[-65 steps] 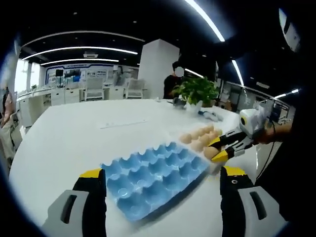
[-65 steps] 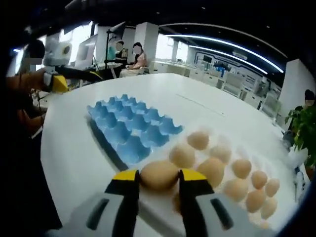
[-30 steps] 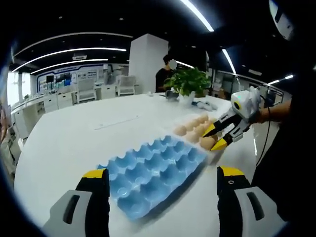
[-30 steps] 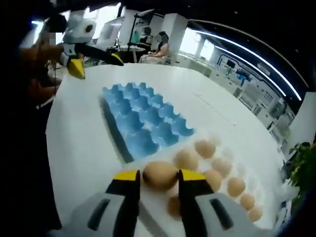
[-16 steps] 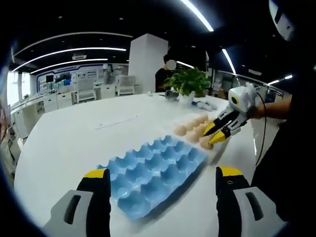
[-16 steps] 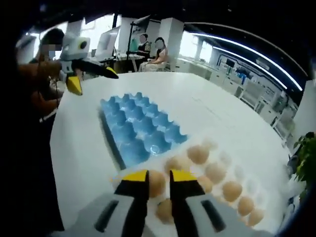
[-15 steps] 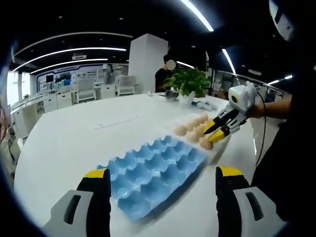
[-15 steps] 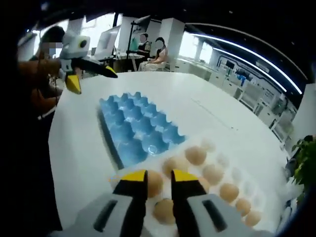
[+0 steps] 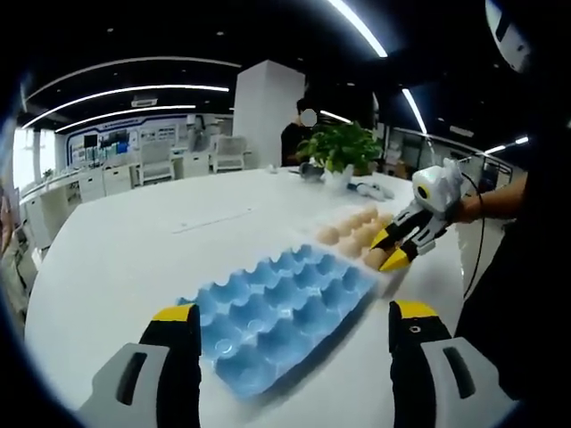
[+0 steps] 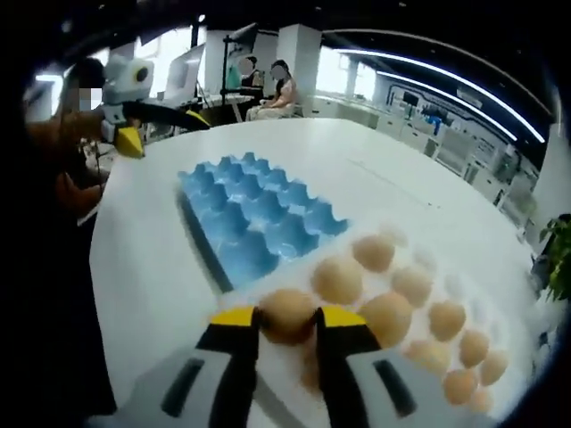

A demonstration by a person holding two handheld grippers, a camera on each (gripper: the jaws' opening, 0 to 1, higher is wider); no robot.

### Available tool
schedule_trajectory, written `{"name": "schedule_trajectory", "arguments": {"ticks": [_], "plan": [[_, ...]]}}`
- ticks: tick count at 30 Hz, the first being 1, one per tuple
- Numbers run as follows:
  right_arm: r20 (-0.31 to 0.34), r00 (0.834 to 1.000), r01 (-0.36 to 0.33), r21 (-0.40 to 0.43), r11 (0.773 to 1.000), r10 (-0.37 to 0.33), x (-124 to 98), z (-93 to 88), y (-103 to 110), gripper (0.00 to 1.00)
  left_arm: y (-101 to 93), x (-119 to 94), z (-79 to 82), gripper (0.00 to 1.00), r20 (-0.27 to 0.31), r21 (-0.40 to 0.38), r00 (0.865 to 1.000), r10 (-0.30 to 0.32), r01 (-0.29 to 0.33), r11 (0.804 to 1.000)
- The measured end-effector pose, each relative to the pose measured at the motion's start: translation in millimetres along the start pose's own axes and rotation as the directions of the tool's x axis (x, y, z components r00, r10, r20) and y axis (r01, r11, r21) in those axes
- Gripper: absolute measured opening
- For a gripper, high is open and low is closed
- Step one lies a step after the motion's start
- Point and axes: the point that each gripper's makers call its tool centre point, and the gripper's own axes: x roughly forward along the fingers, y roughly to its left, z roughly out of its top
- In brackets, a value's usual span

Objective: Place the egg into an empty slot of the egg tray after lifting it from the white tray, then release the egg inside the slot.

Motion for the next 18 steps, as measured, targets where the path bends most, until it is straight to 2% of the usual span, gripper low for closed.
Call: {"name": "schedule_trajectory", "arguments": {"ticks": [4, 10, 16, 18], "plan": [[-0.016, 1.000, 0.025, 0.016, 1.000, -0.024, 0, 1.5, 1, 0.24, 1.1, 1, -1.8, 0.88, -0.005, 0.000, 1.000, 0.002, -0.002, 1.000], [0.025, 0.999, 0.031, 0.008, 0.999, -0.031, -10, 9.4, -3, 0.23, 0.0, 1, -6.6, 0.89, -0.025, 0.018, 1.000, 0.003, -0.002, 1.000], [0.073, 0.996, 0.040, 0.125, 0.991, -0.050, -16, 17.7, -9, 0.23, 1.5, 1, -8.5, 0.89, -0.031, 0.020, 1.000, 0.005, -0.005, 1.000], [0.087, 0.995, 0.043, 0.138, 0.989, -0.055, -17, 20.6, -9, 0.23, 1.8, 1, -9.4, 0.89, -0.034, 0.025, 0.999, 0.005, -0.004, 1.000]]}}
